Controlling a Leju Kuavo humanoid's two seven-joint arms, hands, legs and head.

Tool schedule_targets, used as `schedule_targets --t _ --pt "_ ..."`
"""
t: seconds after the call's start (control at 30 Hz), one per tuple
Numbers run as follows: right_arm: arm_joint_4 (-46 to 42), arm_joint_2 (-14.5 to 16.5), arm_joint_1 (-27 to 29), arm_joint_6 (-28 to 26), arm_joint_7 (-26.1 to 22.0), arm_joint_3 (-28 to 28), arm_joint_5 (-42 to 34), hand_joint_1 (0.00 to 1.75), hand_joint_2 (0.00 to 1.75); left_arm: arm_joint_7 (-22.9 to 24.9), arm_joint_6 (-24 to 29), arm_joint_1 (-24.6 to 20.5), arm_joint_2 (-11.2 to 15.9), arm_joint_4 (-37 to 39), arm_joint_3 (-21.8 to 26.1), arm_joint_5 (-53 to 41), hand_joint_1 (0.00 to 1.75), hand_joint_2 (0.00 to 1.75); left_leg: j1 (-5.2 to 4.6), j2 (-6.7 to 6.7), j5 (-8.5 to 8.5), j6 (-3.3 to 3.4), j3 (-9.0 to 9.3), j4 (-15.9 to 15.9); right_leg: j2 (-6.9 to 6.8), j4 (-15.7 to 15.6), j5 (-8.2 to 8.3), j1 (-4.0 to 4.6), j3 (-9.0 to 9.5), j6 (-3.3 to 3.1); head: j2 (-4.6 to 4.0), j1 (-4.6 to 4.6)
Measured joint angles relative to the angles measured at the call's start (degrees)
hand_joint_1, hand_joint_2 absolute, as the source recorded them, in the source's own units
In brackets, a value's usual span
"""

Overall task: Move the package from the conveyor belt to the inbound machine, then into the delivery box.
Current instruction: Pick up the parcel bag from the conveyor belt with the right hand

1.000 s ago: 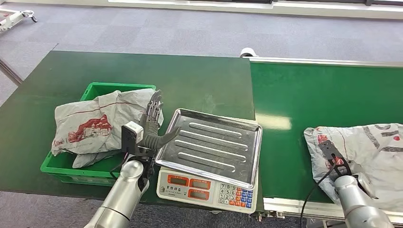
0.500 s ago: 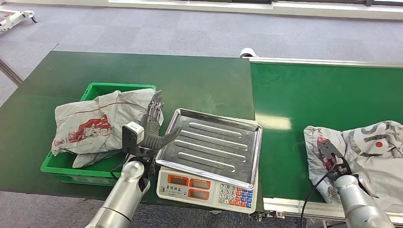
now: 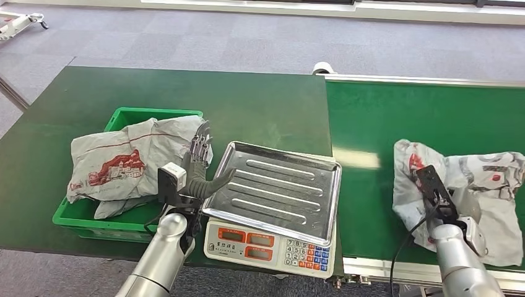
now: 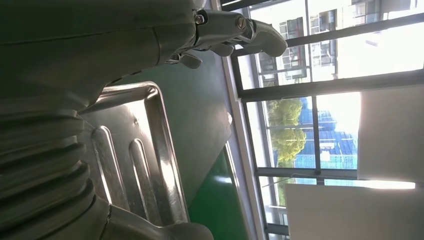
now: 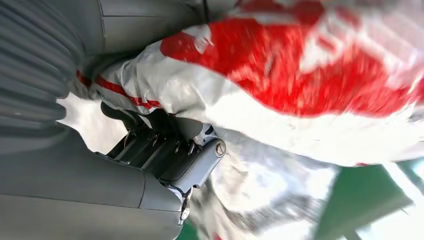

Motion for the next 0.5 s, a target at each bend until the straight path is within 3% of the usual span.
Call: schedule_targets --t 0.3,0.5 --pt "-19.18 6.05 4.67 -11.34 -18.07 -0.56 -10.23 1.75 1.75 0.00 -0.13 0.36 -0.11 -1.37 0.01 0.73 0.00 1.75 0.01 -0.07 0.00 0.00 -0.05 -0.01 -0.05 0.00 -0.01 0.01 -0.04 0.00 0.00 0.00" --pt "-32.11 9.27 9.71 -15.52 -27.33 1.13 -16.68 1.75 1.75 0.02 1.86 0.59 -0.39 -1.72 0.04 1.22 0.00 1.75 0.01 -0.06 -0.01 0.01 -0.09 -0.01 -0.05 0.00 -0.02 0.00 -0.06 0.00 0.00 0.00"
